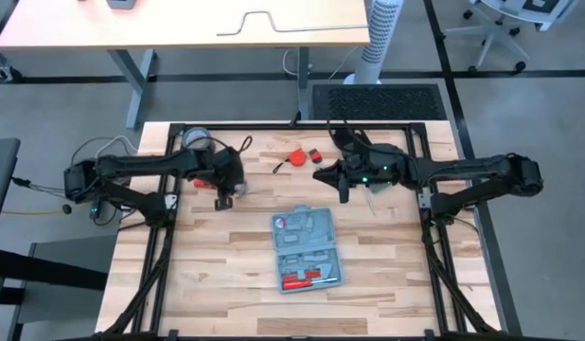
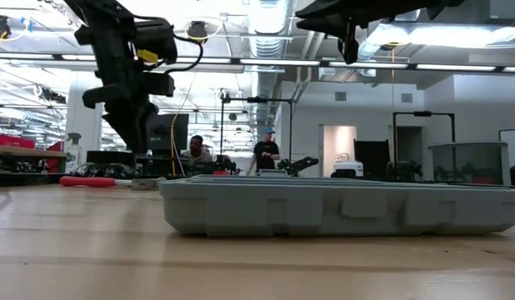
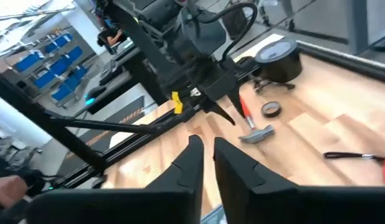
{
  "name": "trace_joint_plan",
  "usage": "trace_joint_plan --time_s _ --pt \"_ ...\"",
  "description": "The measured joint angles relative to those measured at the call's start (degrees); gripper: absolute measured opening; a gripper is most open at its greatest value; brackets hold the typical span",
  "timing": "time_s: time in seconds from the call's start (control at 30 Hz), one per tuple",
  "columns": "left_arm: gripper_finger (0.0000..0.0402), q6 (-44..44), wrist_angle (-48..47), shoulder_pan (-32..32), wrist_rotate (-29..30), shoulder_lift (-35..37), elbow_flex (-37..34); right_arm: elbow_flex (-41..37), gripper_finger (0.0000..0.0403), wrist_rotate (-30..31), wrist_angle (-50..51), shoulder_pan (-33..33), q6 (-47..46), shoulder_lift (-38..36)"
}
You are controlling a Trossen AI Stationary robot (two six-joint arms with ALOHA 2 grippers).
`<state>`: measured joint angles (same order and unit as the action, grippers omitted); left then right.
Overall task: Prefit tool cases
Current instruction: Put the orange hammer into the gray toolbox
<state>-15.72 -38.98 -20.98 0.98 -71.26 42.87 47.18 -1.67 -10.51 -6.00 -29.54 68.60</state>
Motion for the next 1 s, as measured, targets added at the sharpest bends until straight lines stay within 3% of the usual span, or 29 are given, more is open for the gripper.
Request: trace_joint_plan --time_s 0.17,0.33,0.47,0.73,0.87,1.0 --pt "0.0105 -7.25 -0.11 -3.04 -0.98 -0.54 -0.08 0.00 0.0087 -0.20 0.92 -0.90 1.21 0.00" --pt "0.0107 -12.19 -1.14 -3.54 -2.13 -6.03 -0.08 0.00 0.0111 -0.20 3.24 -0.92 1.27 0.00" --pt "0.0107 -13.01 1.39 -3.56 2.21 -12.34 -0.08 0.00 0.0114 -0.20 3.37 -0.90 1.42 0.00" --pt "0.0094 -7.45 4.12 -3.60 2.64 -20.65 0.49 0.00 0.0113 -0.24 4.31 -0.79 1.45 0.00" --pt "0.0033 -0.82 5.06 -3.64 0.12 -20.48 0.34 0.00 0.0113 -0.21 6.06 -0.79 -0.43 0.00" --pt "0.0023 5.10 6.83 -3.64 -1.35 -18.05 0.03 0.00 0.0104 0.21 6.46 -0.33 -2.32 0.00"
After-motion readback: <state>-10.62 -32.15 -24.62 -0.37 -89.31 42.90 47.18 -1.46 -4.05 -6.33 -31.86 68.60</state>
